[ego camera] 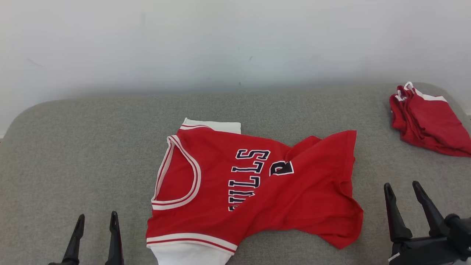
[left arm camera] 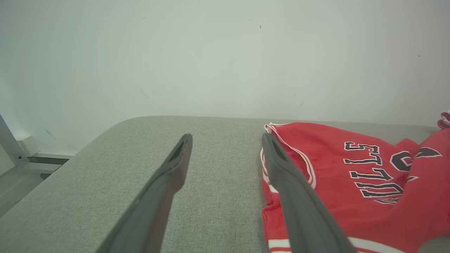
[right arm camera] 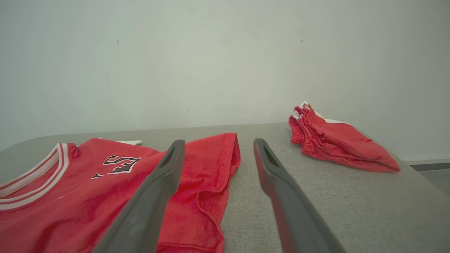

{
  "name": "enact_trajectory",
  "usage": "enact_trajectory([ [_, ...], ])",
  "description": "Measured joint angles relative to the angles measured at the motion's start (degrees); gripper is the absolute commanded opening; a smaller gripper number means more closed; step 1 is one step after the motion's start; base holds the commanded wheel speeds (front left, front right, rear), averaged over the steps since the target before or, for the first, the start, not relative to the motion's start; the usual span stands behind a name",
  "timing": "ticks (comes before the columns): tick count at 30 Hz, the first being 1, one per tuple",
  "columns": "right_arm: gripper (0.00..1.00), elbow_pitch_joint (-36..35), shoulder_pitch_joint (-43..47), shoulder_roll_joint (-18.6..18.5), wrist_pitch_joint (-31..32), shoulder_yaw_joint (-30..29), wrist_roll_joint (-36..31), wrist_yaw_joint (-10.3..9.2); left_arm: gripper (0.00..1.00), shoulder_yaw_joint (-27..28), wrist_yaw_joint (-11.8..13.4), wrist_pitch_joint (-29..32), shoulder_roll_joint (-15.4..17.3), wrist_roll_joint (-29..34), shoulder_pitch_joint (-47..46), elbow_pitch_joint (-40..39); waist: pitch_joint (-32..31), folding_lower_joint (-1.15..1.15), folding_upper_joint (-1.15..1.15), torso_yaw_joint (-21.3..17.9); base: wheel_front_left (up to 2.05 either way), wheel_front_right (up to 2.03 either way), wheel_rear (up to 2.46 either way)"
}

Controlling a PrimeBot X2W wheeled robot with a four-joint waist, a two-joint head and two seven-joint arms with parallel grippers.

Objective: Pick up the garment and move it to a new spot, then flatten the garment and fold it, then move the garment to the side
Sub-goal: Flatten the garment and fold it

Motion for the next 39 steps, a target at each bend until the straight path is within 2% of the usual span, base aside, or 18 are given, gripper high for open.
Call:
enact_trajectory([
  [7,1.00,-7.22,6.34,5.59,2.14,-3.92,-3.69,0.00,1.00,0.42,0.00,0.00,-0.02,0.23,-0.03,-0.52,0.63,0.00,0.00,-0.19,0.00,0.00,0.00],
  [16,1.00,-8.15,8.75,8.99,1.89,-4.75,-4.57,0.00,1.00,0.09,0.00,0.00,-0.05,0.67,0.28,-0.54,0.04,0.00,0.00,0.25,0.00,0.00,0.00],
  [39,1.00,-3.14,8.67,9.26,-1.12,0.02,-5.21,0.00,1.00,-0.10,-0.01,0.00,0.09,2.83,2.19,-0.53,-2.32,0.00,0.00,-1.18,0.00,0.00,0.00],
])
